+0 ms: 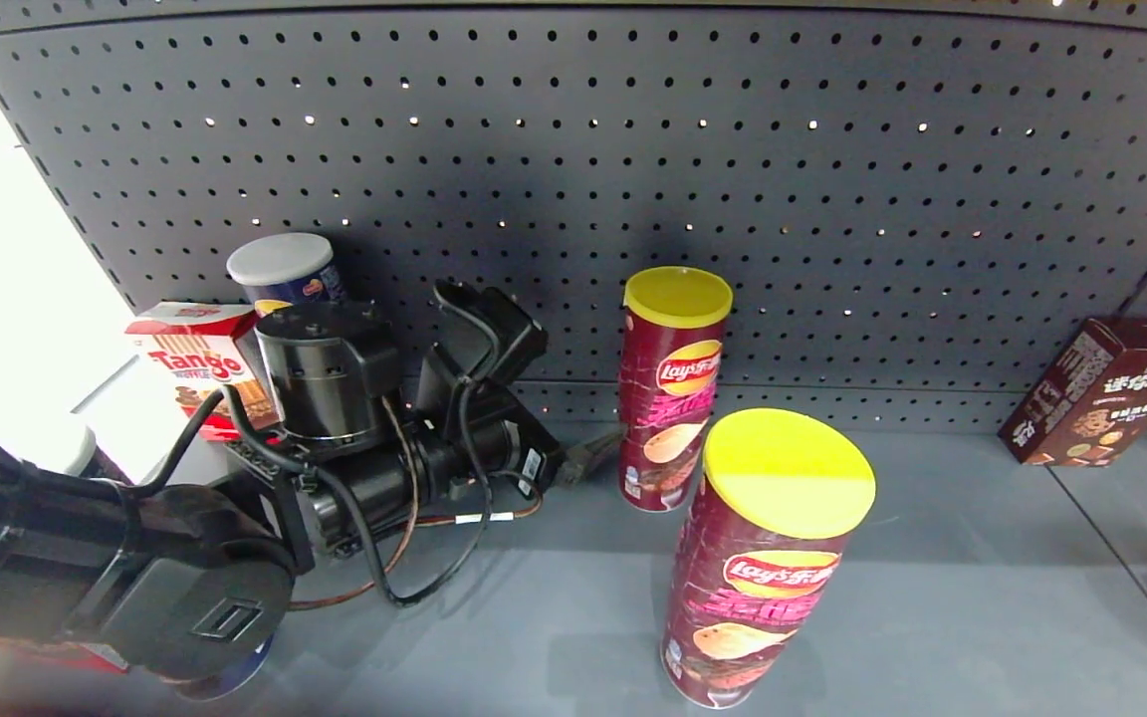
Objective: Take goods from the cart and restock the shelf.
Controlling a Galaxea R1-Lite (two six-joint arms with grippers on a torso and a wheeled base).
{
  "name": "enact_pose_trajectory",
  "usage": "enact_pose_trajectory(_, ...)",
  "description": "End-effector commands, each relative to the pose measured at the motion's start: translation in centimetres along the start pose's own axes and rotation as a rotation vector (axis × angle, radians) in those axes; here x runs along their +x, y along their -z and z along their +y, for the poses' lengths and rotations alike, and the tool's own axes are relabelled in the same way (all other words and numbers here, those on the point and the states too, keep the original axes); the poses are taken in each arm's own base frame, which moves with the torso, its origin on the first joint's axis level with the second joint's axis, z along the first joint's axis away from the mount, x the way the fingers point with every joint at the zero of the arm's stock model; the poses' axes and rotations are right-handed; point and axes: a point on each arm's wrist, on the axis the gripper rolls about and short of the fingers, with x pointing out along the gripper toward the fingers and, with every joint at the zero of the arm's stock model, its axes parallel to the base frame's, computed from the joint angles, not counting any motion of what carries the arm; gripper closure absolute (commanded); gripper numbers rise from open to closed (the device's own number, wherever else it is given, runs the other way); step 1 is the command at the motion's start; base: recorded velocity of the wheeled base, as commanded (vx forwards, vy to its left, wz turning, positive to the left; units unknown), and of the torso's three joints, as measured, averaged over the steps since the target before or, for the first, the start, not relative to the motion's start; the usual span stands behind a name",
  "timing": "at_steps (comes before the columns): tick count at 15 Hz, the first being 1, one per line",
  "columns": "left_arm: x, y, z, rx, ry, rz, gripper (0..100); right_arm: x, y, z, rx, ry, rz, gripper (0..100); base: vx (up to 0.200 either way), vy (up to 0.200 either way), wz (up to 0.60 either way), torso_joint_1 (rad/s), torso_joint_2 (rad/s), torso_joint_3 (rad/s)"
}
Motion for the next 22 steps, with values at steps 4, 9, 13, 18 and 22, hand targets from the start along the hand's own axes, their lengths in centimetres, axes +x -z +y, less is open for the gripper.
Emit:
enact_pose_trajectory(4,0.8,0.4,0.2,-0.003,-0.01,0.011,0,0.0,0.0,0.0,0.0,0.0,0.001,0,0.0,0.0,0.0,0.0,0.0,0.0)
enact_pose_trajectory(9,0.9,0.8,0.3,-0.007,-0.014,0.022,0,0.0,0.0,0.0,0.0,0.0,0.001,0,0.0,0.0,0.0,0.0,0.0,0.0)
enact_pose_trajectory(13,-0.1,0.2,-0.1,-0.006,-0.005,0.01,0,0.0,0.0,0.0,0.0,0.0,0.001,0,0.0,0.0,0.0,0.0,0.0,0.0)
enact_pose_trajectory(18,-6.1,-1.8,-2.4,-0.07,0.036,-0.04,0,0.0,0.0,0.0,0.0,0.0,0.001,0,0.0,0.0,0.0,0.0,0.0,0.0)
enact_pose_trajectory(22,-11.7,-2.3,-4.3,-0.111,0.076,-0.119,0,0.0,0.0,0.0,0.0,0.0,0.001,0,0.0,0.0,0.0,0.0,0.0,0.0)
